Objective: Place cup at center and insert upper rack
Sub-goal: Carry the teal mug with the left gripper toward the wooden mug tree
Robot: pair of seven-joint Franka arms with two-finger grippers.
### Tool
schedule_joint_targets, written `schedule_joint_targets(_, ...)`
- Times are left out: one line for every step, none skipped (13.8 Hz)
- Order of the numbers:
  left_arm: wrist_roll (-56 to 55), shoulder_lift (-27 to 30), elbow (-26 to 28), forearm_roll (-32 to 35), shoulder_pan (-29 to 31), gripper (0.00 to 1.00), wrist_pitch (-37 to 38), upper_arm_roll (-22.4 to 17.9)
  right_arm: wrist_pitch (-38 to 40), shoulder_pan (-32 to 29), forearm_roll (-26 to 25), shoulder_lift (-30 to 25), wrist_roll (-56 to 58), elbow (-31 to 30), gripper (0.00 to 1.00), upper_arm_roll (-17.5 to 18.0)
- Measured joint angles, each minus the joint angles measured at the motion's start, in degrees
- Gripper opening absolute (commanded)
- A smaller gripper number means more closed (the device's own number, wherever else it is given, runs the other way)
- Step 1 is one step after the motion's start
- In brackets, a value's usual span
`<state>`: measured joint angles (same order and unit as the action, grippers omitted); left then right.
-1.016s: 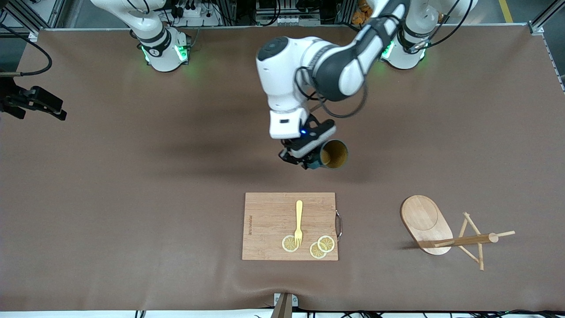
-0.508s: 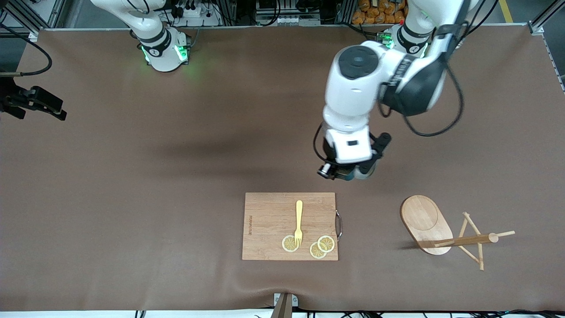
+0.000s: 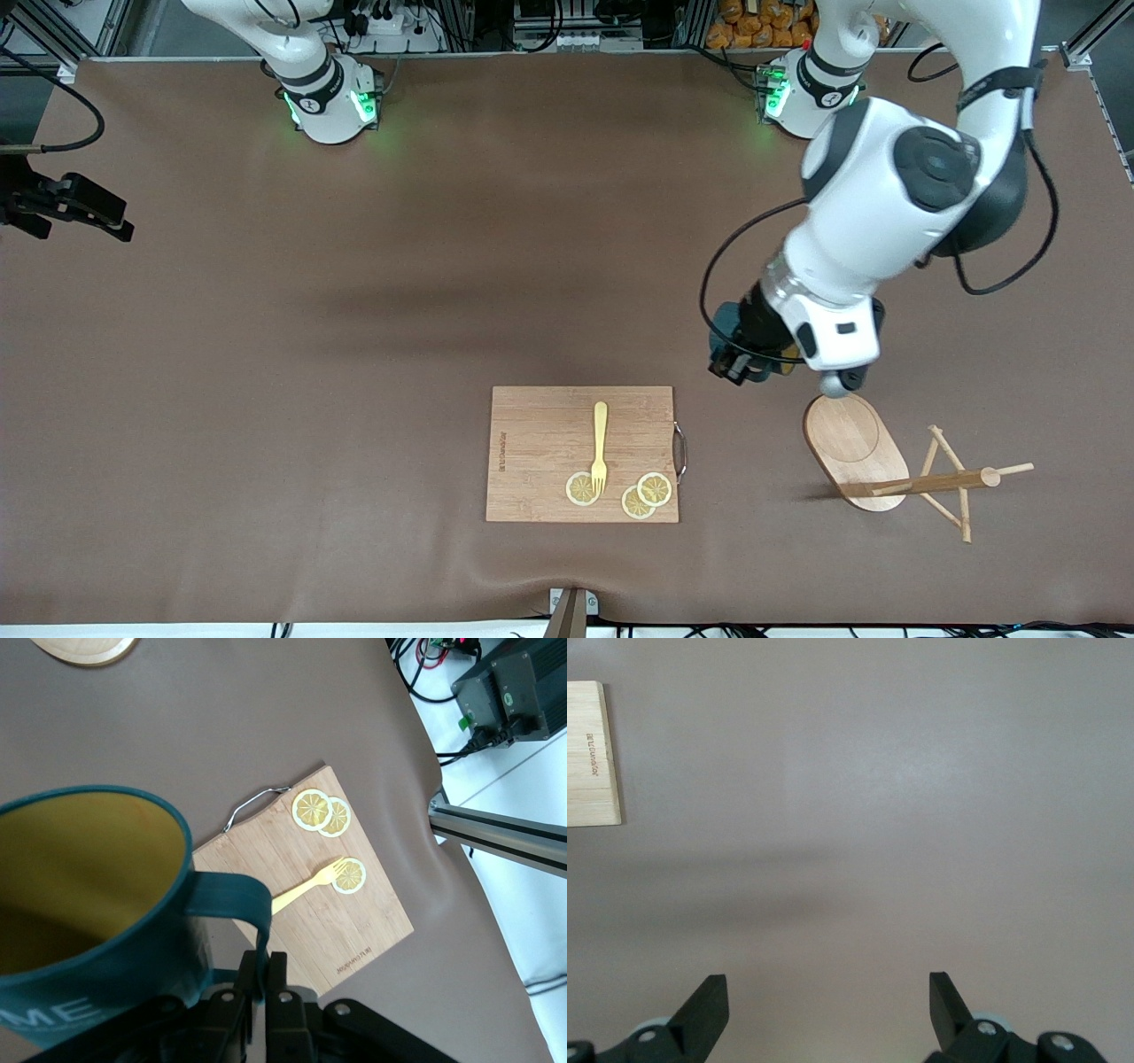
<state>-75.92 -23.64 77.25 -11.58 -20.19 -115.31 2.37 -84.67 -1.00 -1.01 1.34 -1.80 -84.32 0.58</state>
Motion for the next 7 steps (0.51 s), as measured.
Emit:
schedule_joint_targets(1.9, 0.0, 0.0, -1.8, 1.2, 0.00, 0.4, 0.0, 0.0, 0.0, 0.0, 0.0, 0.0, 0.0, 1.00, 0.0)
schedule_joint_targets(3.6, 0.0, 0.1, -3.5, 2.4, 0.00, 0.7, 0.0, 0.0, 0.0, 0.0, 0.0, 0.0, 0.0, 1.00, 0.0)
schedule_joint_targets(5.2, 0.0, 0.1, -5.2, 3.7, 0.00, 0.8, 0.0, 0.0, 0.0, 0.0, 0.0, 0.0, 0.0, 1.00, 0.0)
schedule_joint_targets(6.8, 0.0, 0.3, -7.1, 5.2, 0.00, 1.2, 0.0, 0.0, 0.0, 0.0, 0.0, 0.0, 0.0, 1.00, 0.0)
schedule_joint_targets(8.9, 0.0, 0.5, -9.0, 6.6, 0.00, 1.8, 0.0, 0.0, 0.0, 0.0, 0.0, 0.0, 0.0, 1.00, 0.0)
schedule_joint_targets(11.9, 0.0, 0.7, -11.8, 8.3, 0.00, 2.5, 0.0, 0.0, 0.0, 0.0, 0.0, 0.0, 0.0, 1.00, 0.0)
schedule_joint_targets(14.5, 0.0, 1.0, -14.7, 10.0, 0.00, 3.1, -0.1, 0.0, 0.0, 0.0, 0.0, 0.0, 0.0, 1.00, 0.0)
